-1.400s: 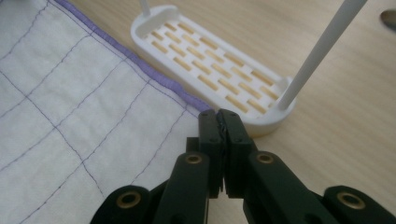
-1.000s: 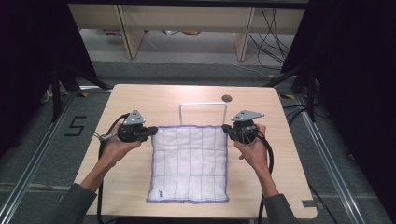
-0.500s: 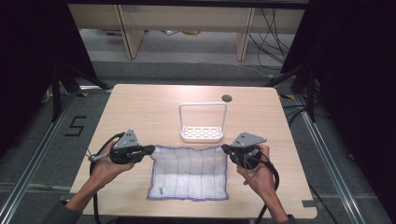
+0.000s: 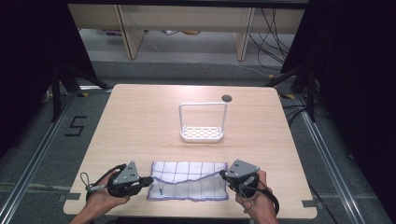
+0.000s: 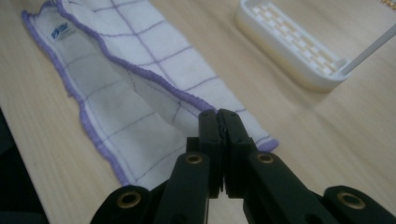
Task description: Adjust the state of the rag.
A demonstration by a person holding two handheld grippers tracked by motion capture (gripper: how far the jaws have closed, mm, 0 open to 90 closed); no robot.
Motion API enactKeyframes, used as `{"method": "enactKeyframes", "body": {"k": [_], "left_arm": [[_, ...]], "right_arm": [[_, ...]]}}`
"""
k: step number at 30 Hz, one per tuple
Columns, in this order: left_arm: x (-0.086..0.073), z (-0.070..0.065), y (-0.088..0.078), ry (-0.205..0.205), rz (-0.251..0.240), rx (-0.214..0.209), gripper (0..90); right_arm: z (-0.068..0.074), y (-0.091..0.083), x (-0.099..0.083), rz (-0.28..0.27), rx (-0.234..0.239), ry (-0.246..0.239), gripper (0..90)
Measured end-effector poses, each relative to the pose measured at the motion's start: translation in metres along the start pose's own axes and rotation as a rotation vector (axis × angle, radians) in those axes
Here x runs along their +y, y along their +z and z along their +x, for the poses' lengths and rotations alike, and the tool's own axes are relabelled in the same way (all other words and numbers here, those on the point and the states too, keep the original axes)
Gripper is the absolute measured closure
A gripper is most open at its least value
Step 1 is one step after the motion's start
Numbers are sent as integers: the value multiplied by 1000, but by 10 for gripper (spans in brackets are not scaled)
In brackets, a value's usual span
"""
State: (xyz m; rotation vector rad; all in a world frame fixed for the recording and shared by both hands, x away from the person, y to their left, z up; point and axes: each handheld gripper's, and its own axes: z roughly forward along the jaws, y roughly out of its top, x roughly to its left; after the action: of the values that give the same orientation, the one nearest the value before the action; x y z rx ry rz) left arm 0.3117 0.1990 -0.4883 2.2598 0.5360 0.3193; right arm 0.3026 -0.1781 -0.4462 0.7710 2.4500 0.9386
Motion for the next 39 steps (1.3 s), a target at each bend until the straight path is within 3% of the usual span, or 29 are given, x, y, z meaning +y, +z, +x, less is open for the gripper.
{"method": "enactKeyframes", "body": {"k": [1, 3, 4, 7, 10, 12, 13, 14, 17, 20, 23, 24, 25, 28, 29, 30, 36, 38, 39], "left_arm": [[-2, -3, 2, -12, -5, -4, 855], [-2, -5, 3, 26, 23, -13, 851], [-3, -8, 4, 2, 22, -21, 848], [-5, -15, 6, 50, 63, -31, 833], [-10, -18, 8, 61, 93, -45, 747], [-11, -20, 6, 37, 84, -57, 667], [-10, -21, 4, 26, 64, -31, 601], [-9, -20, 0, 17, 51, -31, 523], [-7, -18, -5, 2, 18, -25, 439], [1, -12, -8, -66, -40, -19, 349], [6, -6, -7, -55, -14, 3, 363], [11, 3, -1, -58, -15, 22, 362], [15, 8, 1, -69, -17, 30, 359], [24, 22, 8, -93, -19, 62, 354], [27, 26, 10, -107, -15, 72, 348], [29, 30, 11, -107, 1, 67, 340], [36, 49, 24, -130, 38, 67, 348], [35, 54, 29, -145, 53, 46, 371], [34, 57, 30, -144, 65, 42, 373]], "right_arm": [[2, 2, -3, 10, 8, -3, 891], [5, 3, -10, 36, 17, 10, 891], [6, 4, -14, 37, 23, 15, 891], [8, 7, -24, 65, 46, 19, 890], [11, 10, -32, 77, 71, 35, 866], [13, 12, -35, 87, 89, 53, 778], [13, 13, -36, 69, 88, 60, 690], [14, 12, -36, 80, 97, 84, 635], [10, 5, -34, 42, 105, 123, 567], [3, -5, -29, -27, 95, 149, 520], [-4, -9, -23, -62, 70, 158, 521], [-8, -8, -19, -52, 24, 164, 507], [-11, -4, -18, -34, 16, 170, 496], [-14, 7, -21, 12, 24, 228, 474], [-14, 10, -24, 27, 30, 223, 469], [-12, 10, -26, 47, 38, 245, 465], [-3, 9, -34, 98, 35, 252, 433], [-3, 11, -37, 105, 42, 226, 432], [0, 12, -38, 105, 41, 258, 433]]}}
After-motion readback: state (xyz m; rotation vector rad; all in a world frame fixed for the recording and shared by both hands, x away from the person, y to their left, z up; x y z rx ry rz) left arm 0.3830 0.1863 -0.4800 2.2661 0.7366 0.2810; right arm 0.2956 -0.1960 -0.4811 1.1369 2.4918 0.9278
